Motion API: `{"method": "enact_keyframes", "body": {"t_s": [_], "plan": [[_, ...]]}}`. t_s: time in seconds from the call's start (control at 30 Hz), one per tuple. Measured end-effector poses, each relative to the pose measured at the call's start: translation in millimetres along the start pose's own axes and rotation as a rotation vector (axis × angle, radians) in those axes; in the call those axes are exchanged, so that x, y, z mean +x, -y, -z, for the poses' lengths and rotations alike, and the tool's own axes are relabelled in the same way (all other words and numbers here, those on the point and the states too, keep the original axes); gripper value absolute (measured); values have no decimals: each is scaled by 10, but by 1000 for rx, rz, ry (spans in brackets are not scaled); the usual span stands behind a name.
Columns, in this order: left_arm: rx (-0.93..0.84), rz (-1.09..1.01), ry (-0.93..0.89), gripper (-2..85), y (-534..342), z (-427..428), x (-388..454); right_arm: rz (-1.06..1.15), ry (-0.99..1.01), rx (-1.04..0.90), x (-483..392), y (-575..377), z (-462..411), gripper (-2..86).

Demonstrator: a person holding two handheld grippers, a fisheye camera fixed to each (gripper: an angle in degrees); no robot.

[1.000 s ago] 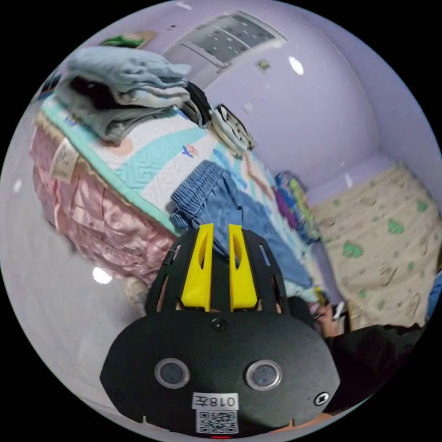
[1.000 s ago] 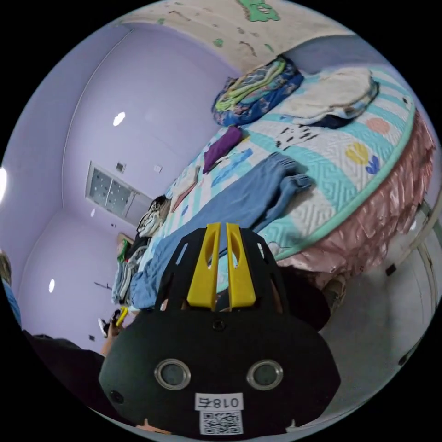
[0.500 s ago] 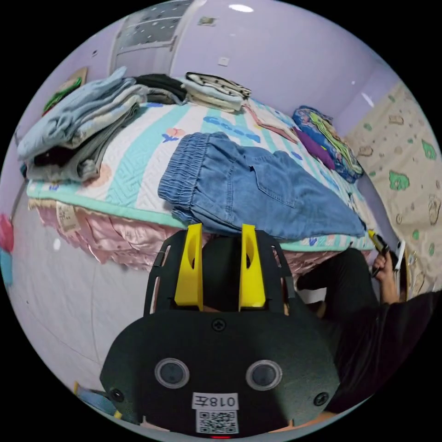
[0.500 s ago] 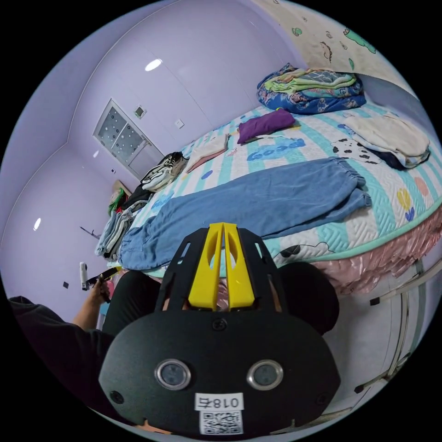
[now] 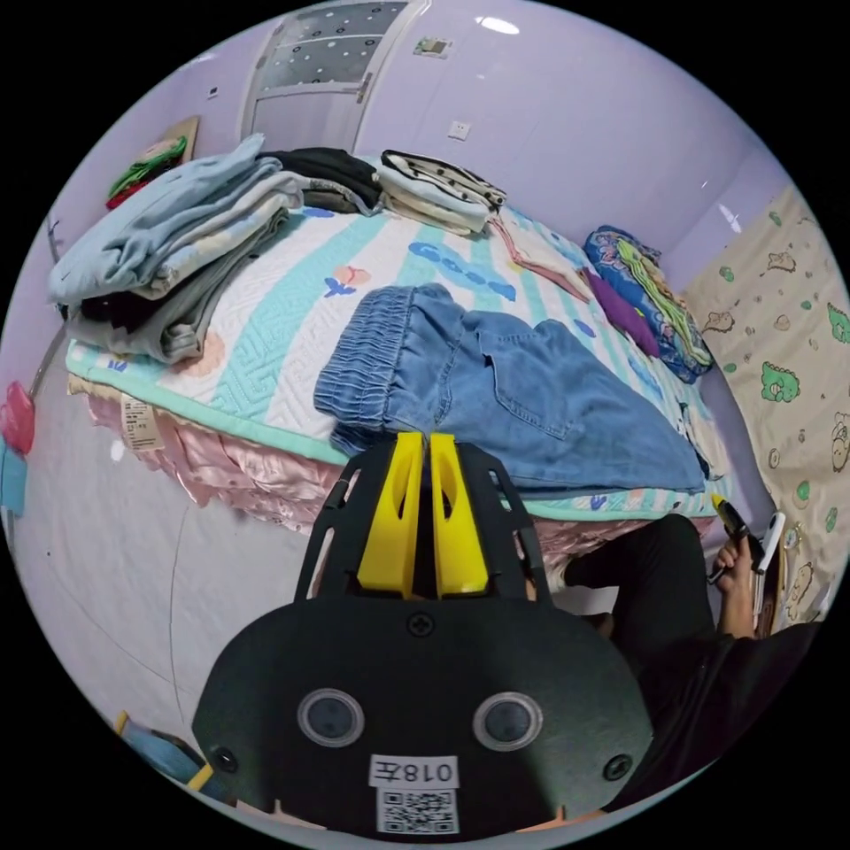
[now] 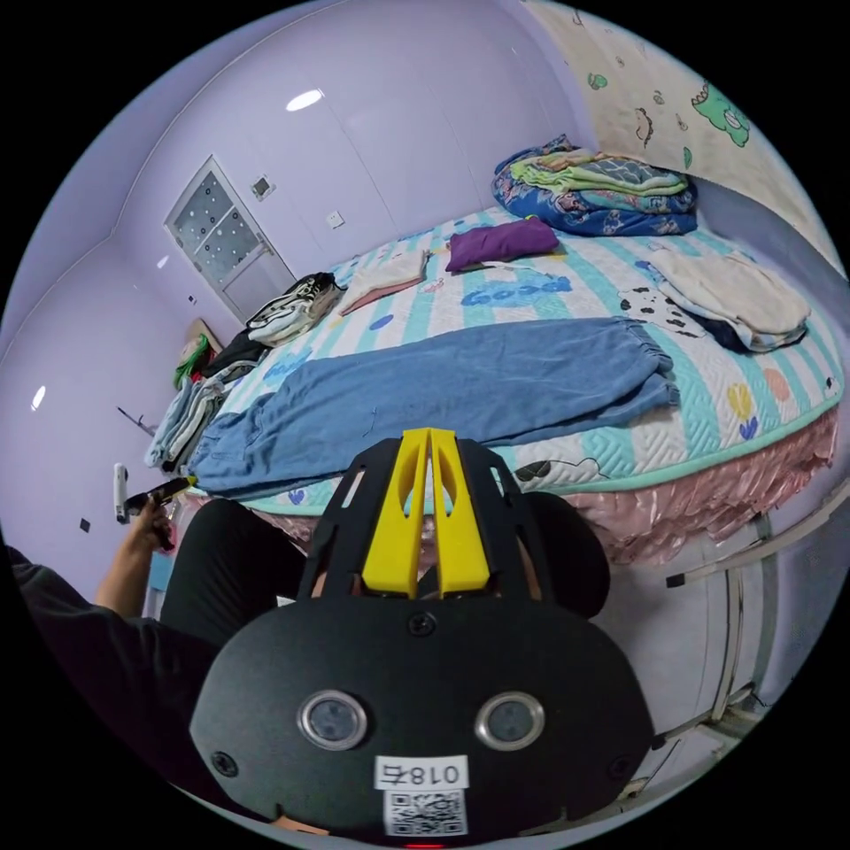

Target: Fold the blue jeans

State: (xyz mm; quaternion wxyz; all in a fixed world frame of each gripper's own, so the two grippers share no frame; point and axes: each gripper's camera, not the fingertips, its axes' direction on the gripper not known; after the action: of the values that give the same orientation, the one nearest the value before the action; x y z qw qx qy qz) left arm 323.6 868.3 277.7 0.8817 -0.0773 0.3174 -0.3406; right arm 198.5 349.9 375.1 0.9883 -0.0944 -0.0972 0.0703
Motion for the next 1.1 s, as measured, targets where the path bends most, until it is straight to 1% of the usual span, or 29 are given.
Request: {"method": "enact_keyframes", "body": {"t_s": [0.1,0.23,0.47,0.57,0.63,0.73,0.9,1.1], "plan": [[22,-7,-12,-7,11,214,1,29,-37,-10,-33,25,62,-3],[66,-28,-36,-7,117,476,27,17,12,-18,13,77,122,-3],[286,94,-326,-7,213,852,-347,-19,168,-35,155,237,274,3],[370,144,-417,-8,168,905,-501,-83,298,-53,269,346,289,16],[412,145,-421,-8,150,948,-519,-158,463,-81,369,424,196,36],[468,126,-424,-8,147,1028,-507,-269,635,-93,531,493,35,63],[510,159,-502,-9,237,1151,-659,-422,589,-112,849,637,7,75],[526,163,-565,-9,418,1218,-748,-572,681,-90,1188,862,32,81]]}}
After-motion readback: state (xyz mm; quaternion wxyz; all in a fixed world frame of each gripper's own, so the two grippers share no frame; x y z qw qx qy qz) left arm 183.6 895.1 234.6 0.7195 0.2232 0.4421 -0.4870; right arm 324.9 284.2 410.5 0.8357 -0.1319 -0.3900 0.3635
